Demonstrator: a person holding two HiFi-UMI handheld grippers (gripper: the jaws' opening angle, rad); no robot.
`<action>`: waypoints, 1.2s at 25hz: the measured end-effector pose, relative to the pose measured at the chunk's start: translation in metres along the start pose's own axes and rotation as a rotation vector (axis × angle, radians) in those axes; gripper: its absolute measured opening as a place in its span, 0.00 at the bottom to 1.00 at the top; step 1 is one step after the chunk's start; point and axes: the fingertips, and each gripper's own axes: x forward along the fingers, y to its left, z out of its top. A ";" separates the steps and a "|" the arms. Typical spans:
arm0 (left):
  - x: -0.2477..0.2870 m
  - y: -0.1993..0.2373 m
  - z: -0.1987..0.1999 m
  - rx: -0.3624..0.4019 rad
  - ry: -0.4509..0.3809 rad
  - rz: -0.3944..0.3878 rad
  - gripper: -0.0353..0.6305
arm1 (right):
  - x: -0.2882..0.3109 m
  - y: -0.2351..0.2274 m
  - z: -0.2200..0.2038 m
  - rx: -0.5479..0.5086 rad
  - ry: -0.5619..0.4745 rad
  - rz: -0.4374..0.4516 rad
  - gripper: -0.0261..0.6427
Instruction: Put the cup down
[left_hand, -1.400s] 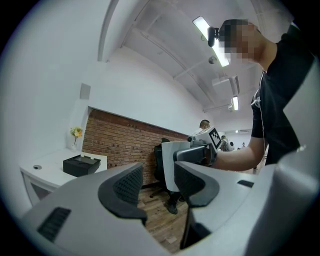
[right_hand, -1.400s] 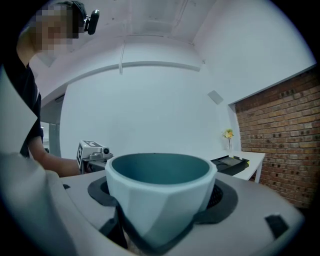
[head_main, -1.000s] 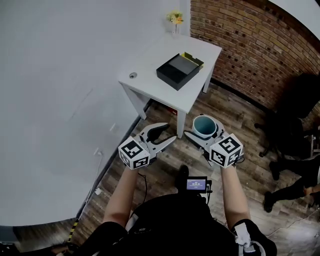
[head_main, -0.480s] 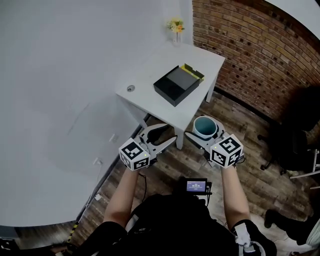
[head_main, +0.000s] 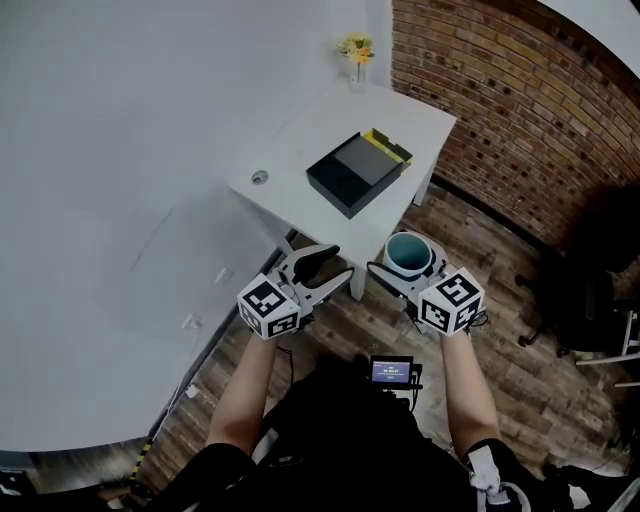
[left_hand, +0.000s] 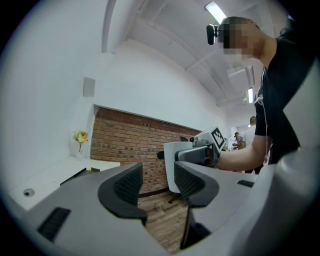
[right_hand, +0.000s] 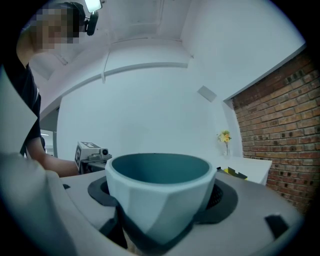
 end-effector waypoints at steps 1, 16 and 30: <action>0.000 0.003 0.000 -0.002 0.000 -0.001 0.33 | 0.003 -0.001 0.000 0.000 0.003 -0.001 0.65; -0.014 0.050 -0.002 -0.009 0.024 -0.062 0.33 | 0.050 0.003 0.011 -0.007 0.002 -0.043 0.65; -0.012 0.064 -0.010 -0.020 0.038 -0.073 0.33 | 0.065 -0.005 0.003 0.013 0.019 -0.045 0.65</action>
